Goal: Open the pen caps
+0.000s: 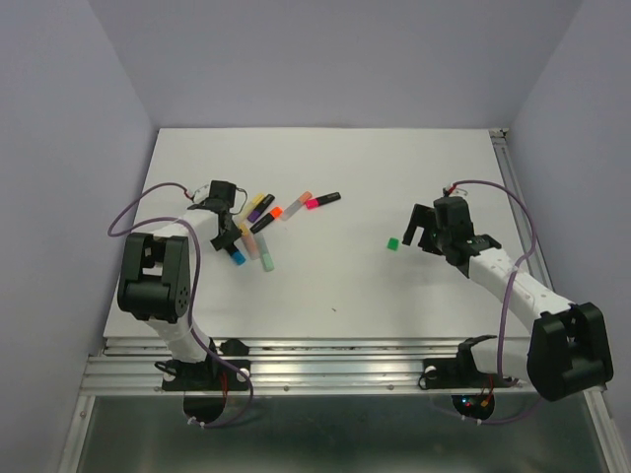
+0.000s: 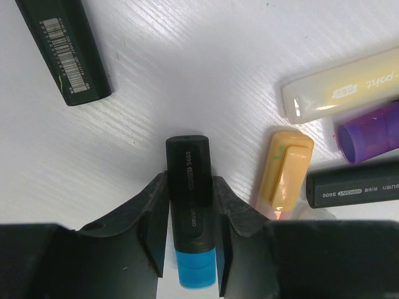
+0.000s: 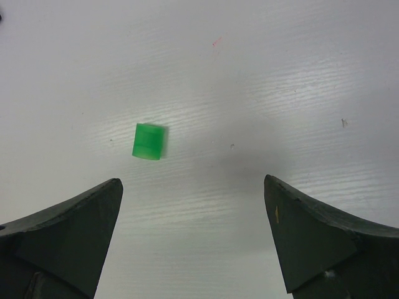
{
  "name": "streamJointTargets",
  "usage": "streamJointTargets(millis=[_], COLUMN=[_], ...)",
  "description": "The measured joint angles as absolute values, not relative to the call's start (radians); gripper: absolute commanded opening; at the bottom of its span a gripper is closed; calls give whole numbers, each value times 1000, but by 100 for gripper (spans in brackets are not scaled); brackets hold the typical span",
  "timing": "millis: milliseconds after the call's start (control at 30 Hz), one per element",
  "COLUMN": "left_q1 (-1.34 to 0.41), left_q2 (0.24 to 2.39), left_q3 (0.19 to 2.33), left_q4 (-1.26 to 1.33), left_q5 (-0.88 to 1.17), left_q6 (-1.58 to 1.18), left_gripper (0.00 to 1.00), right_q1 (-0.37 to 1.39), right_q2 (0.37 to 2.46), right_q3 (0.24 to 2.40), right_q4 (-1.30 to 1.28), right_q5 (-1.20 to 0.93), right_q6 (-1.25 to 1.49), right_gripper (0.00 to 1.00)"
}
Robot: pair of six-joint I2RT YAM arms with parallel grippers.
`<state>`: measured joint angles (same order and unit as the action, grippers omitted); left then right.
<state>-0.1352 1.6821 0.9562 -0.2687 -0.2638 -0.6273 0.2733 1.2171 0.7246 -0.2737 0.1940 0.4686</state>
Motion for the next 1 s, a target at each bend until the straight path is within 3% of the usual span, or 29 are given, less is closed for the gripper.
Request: streamJointTargets(millis=[100, 167, 400, 600, 867, 1000], left_q1=[-138, -138, -152, -263, -537, -635], left_q2=[1682, 1673, 1529, 1254, 1172, 1181], left_q3=[956, 947, 838, 792, 801, 817], left_q4=[-266, -258, -265, -243, -175, -181], left_q5=[-266, -265, -235, -201, -192, -215], left_q6=[-629, -629, -642, -693, -839, -923], left_gripper=[14, 0, 0, 0, 0, 0], right_q1=[273, 273, 273, 296, 651, 748], right_q2=[1216, 1208, 1091, 1080, 1211, 1263], right_q3=[724, 724, 636, 563, 651, 688], right_q4=[-275, -277, -212, -140, -27, 51], right_q5=[178, 145, -159, -453, -476, -454], right_q6=[466, 459, 441, 474, 514, 529], right_gripper=[100, 100, 100, 100, 99, 98])
